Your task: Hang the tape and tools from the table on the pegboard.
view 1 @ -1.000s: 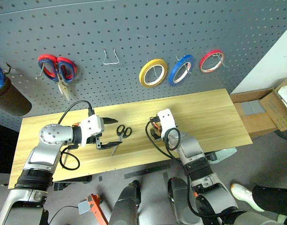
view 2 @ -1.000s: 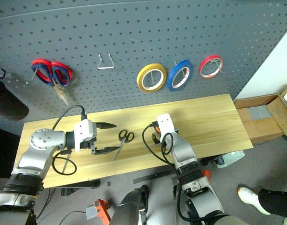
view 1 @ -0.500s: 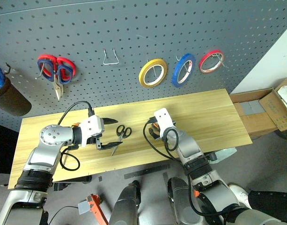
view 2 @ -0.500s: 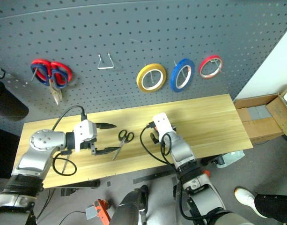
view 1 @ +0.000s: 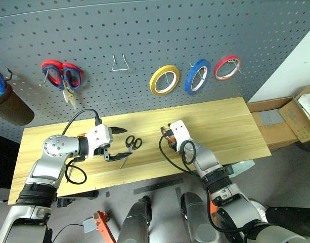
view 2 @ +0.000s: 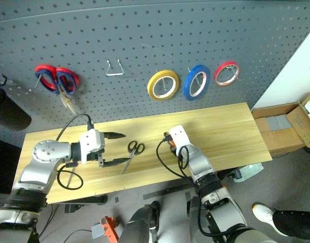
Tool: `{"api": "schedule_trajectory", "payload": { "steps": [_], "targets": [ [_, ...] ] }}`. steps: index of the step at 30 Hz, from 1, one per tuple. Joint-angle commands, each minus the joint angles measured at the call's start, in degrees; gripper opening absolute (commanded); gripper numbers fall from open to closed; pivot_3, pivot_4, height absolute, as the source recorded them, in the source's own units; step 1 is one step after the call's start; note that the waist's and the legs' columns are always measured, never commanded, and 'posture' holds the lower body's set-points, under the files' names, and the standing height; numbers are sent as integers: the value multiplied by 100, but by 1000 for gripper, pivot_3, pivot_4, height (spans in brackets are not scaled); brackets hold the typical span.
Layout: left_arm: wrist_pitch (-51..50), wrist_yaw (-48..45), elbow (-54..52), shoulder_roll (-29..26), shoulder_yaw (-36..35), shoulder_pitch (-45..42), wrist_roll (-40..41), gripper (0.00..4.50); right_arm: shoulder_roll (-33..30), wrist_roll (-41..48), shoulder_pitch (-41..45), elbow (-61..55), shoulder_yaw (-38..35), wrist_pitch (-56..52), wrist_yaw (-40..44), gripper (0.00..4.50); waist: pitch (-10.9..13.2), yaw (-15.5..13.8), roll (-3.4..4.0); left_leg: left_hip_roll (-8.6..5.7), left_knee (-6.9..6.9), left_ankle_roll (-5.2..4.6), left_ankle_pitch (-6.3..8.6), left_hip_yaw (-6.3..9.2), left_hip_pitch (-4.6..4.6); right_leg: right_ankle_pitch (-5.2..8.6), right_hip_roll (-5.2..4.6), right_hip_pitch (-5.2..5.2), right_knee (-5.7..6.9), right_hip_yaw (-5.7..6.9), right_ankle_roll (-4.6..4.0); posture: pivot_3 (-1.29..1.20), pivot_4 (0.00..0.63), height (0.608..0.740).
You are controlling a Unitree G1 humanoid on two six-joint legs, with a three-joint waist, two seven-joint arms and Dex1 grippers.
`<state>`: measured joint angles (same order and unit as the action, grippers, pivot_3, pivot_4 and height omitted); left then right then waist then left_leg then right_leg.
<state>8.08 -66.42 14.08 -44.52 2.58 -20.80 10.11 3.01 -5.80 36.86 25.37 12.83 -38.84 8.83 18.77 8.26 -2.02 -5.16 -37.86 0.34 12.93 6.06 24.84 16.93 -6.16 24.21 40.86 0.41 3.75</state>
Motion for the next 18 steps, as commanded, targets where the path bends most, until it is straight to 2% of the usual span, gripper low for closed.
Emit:
{"api": "schedule_trajectory", "payload": {
  "steps": [1,5,7,9,14,18],
  "targets": [
    [8,138,-155,24,-175,88,78,4500,12,-98,50,-58,164,244,66,2042,0,0,0,0,0,0,0,0,0,0,0,0,0,0,0,-196,279,740],
    [-122,497,-271,148,-456,212,257,4500,-93,-136,-94,-885,339,324,228,2042,0,0,0,0,0,0,0,-1,0,0,0,2,0,-1,0,-192,280,740],
    [-252,766,-425,239,-668,322,383,4500,19,197,-442,-1604,157,707,337,2042,0,-3,0,0,1,0,0,0,1,0,-1,5,0,-1,0,-190,282,740],
    [-312,955,-676,295,-833,505,456,4500,-225,35,-721,-2273,462,964,536,2042,0,-7,-1,2,2,0,1,2,2,0,-2,5,-2,0,0,-186,285,740],
    [-517,1519,-1409,438,-1347,1242,659,4500,-309,409,-1469,-4501,663,3,879,2042,0,-17,-1,5,3,0,2,1,2,0,-3,4,-5,-4,0,-171,310,740],
    [-923,2051,-2042,679,-1795,1768,989,4500,-367,375,-1529,-5679,960,-113,912,2042,0,-36,0,20,4,-21,14,2,2,-2,-3,4,-7,-5,-4,-165,328,740]
  ]
}}
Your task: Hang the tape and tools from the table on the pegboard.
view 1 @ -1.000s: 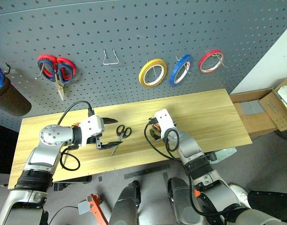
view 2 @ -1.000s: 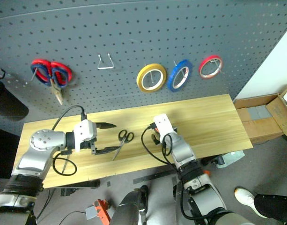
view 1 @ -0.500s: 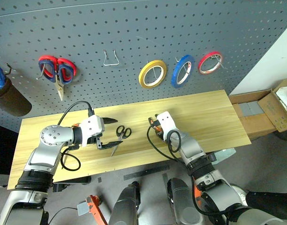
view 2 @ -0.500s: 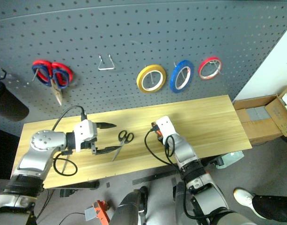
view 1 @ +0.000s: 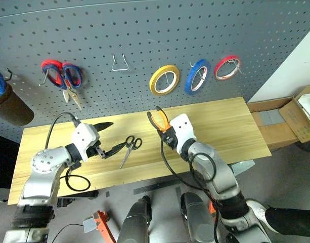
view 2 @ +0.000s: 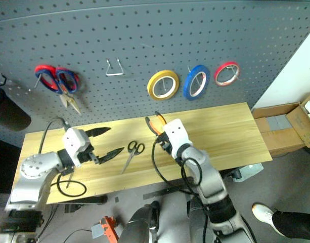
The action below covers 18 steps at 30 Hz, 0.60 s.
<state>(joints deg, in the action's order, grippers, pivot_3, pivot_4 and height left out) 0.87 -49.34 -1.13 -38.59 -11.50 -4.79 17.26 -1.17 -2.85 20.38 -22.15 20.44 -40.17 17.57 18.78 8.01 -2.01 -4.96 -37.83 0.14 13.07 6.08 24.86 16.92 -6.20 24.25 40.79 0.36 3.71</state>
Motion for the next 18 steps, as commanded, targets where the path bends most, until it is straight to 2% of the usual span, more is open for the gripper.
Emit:
{"api": "schedule_trajectory", "payload": {
  "steps": [1,5,11,18],
  "targets": [
    [-323,470,-612,132,-468,213,330,4500,63,66,231,-999,182,29,23,2042,0,-21,0,7,0,0,0,0,0,-3,2,-1,-1,5,-5,-160,333,740],
    [-621,794,-748,203,-715,260,459,4500,228,72,979,-849,7,250,-57,2042,3,-66,1,47,-3,10,-6,-4,-5,-17,33,-6,-4,20,-28,-150,350,740],
    [-696,936,-948,226,-812,248,548,4500,567,143,2324,105,-248,865,-91,2042,5,-63,3,72,1,23,-14,-3,-9,-33,62,-2,-1,20,-52,-136,363,740],
    [-831,1172,-1249,361,-740,149,598,4500,1099,346,4109,2414,-680,2588,-27,2041,15,-92,4,71,6,23,-13,-15,-8,-34,59,4,-9,13,-54,-89,364,740]
  ]
}}
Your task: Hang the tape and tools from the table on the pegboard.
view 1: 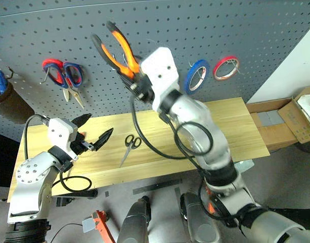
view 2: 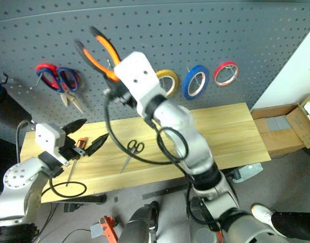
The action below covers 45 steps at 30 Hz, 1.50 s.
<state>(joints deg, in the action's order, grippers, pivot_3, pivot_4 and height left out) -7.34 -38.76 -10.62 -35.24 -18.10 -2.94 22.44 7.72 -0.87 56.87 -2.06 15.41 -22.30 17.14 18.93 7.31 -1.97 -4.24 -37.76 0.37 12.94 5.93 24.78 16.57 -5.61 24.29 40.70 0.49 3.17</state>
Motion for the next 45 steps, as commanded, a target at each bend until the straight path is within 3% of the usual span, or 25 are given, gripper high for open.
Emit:
{"api": "schedule_trajectory", "payload": {
  "steps": [1,21,45],
  "targets": [
    [-18,146,-342,49,-67,-64,74,4500,253,191,664,715,-255,1067,27,2041,1,-42,1,0,4,0,0,2,0,0,0,0,-4,2,0,-84,364,740],
    [15,390,-158,265,268,-863,-109,4500,552,468,2555,5359,-1031,5090,-89,2041,12,-228,2,1,96,37,-17,-5,1,-3,0,7,-87,9,-6,-3,357,740],
    [-47,508,-202,-23,-188,-958,-75,4500,848,381,3159,7309,-1414,5957,-11,2041,16,-438,4,1,99,45,-22,2,1,-3,6,10,-83,9,-6,149,337,740]
  ]
}}
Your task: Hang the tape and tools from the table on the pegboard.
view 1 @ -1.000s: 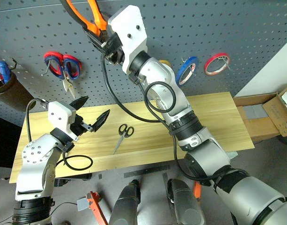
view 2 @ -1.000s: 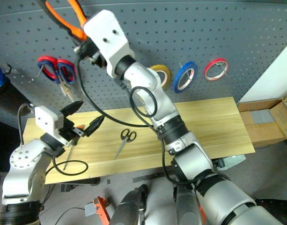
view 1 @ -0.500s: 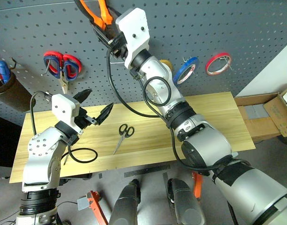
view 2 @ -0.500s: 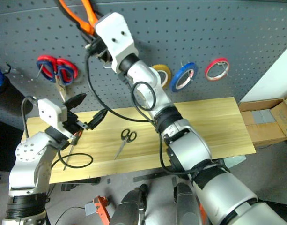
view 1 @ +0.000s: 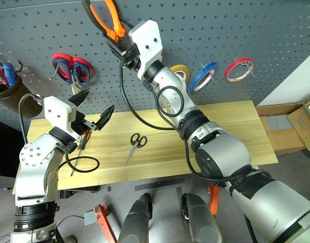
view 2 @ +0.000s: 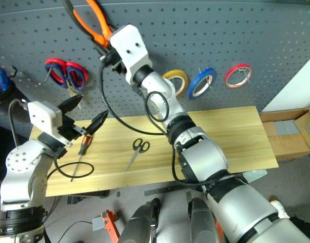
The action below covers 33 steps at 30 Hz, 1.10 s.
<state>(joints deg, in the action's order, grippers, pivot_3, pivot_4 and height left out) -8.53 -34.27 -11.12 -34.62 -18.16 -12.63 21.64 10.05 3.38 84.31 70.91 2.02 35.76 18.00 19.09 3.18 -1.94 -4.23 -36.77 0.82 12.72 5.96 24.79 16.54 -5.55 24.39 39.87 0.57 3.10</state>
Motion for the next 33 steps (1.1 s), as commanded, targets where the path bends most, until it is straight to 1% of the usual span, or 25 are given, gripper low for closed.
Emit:
{"api": "schedule_trajectory", "payload": {
  "steps": [1,7,11,15,19,26,30,33],
  "targets": [
    [78,49,-153,-88,-195,25,8,4500,618,-67,408,32,-71,158,-120,2041,0,-49,0,0,0,1,-1,2,0,0,2,0,0,1,0,149,334,740],
    [133,36,-146,-103,-234,78,-8,4500,552,-323,210,69,22,320,-318,2041,0,-107,0,-1,0,8,-4,5,0,0,4,0,1,0,0,143,330,740],
    [206,81,-93,-100,-205,-8,-84,4500,345,-793,64,68,202,801,-990,2041,0,-130,0,-1,2,10,-5,6,0,0,4,1,1,0,0,148,330,740],
    [227,92,-51,-133,-233,-48,-102,4500,233,-972,220,111,194,830,-1326,2041,0,-139,-1,-1,4,12,-6,6,0,0,5,1,0,2,0,151,336,740],
    [234,122,-66,-135,-237,-12,-111,4500,213,-1093,122,198,226,730,-1414,2041,0,-138,-1,-1,5,13,-7,6,0,0,7,1,0,1,0,156,334,740],
    [275,146,-74,-116,-219,27,-159,4500,82,-1441,-342,319,418,625,-1455,2041,-1,-140,-1,-1,7,15,-8,6,0,0,23,1,0,0,-1,152,337,740],
    [292,151,-44,-99,-183,-5,-179,4500,-51,-1460,-440,239,381,653,-1496,2039,0,-131,-1,-1,7,16,-8,5,0,0,23,2,-1,-1,-1,139,341,740],
    [312,151,-6,-88,-155,-37,-194,4500,-135,-1414,-509,218,322,473,-1404,2039,-1,-130,-1,1,9,16,-9,7,0,0,25,3,0,0,-1,125,338,740]
  ]
}}
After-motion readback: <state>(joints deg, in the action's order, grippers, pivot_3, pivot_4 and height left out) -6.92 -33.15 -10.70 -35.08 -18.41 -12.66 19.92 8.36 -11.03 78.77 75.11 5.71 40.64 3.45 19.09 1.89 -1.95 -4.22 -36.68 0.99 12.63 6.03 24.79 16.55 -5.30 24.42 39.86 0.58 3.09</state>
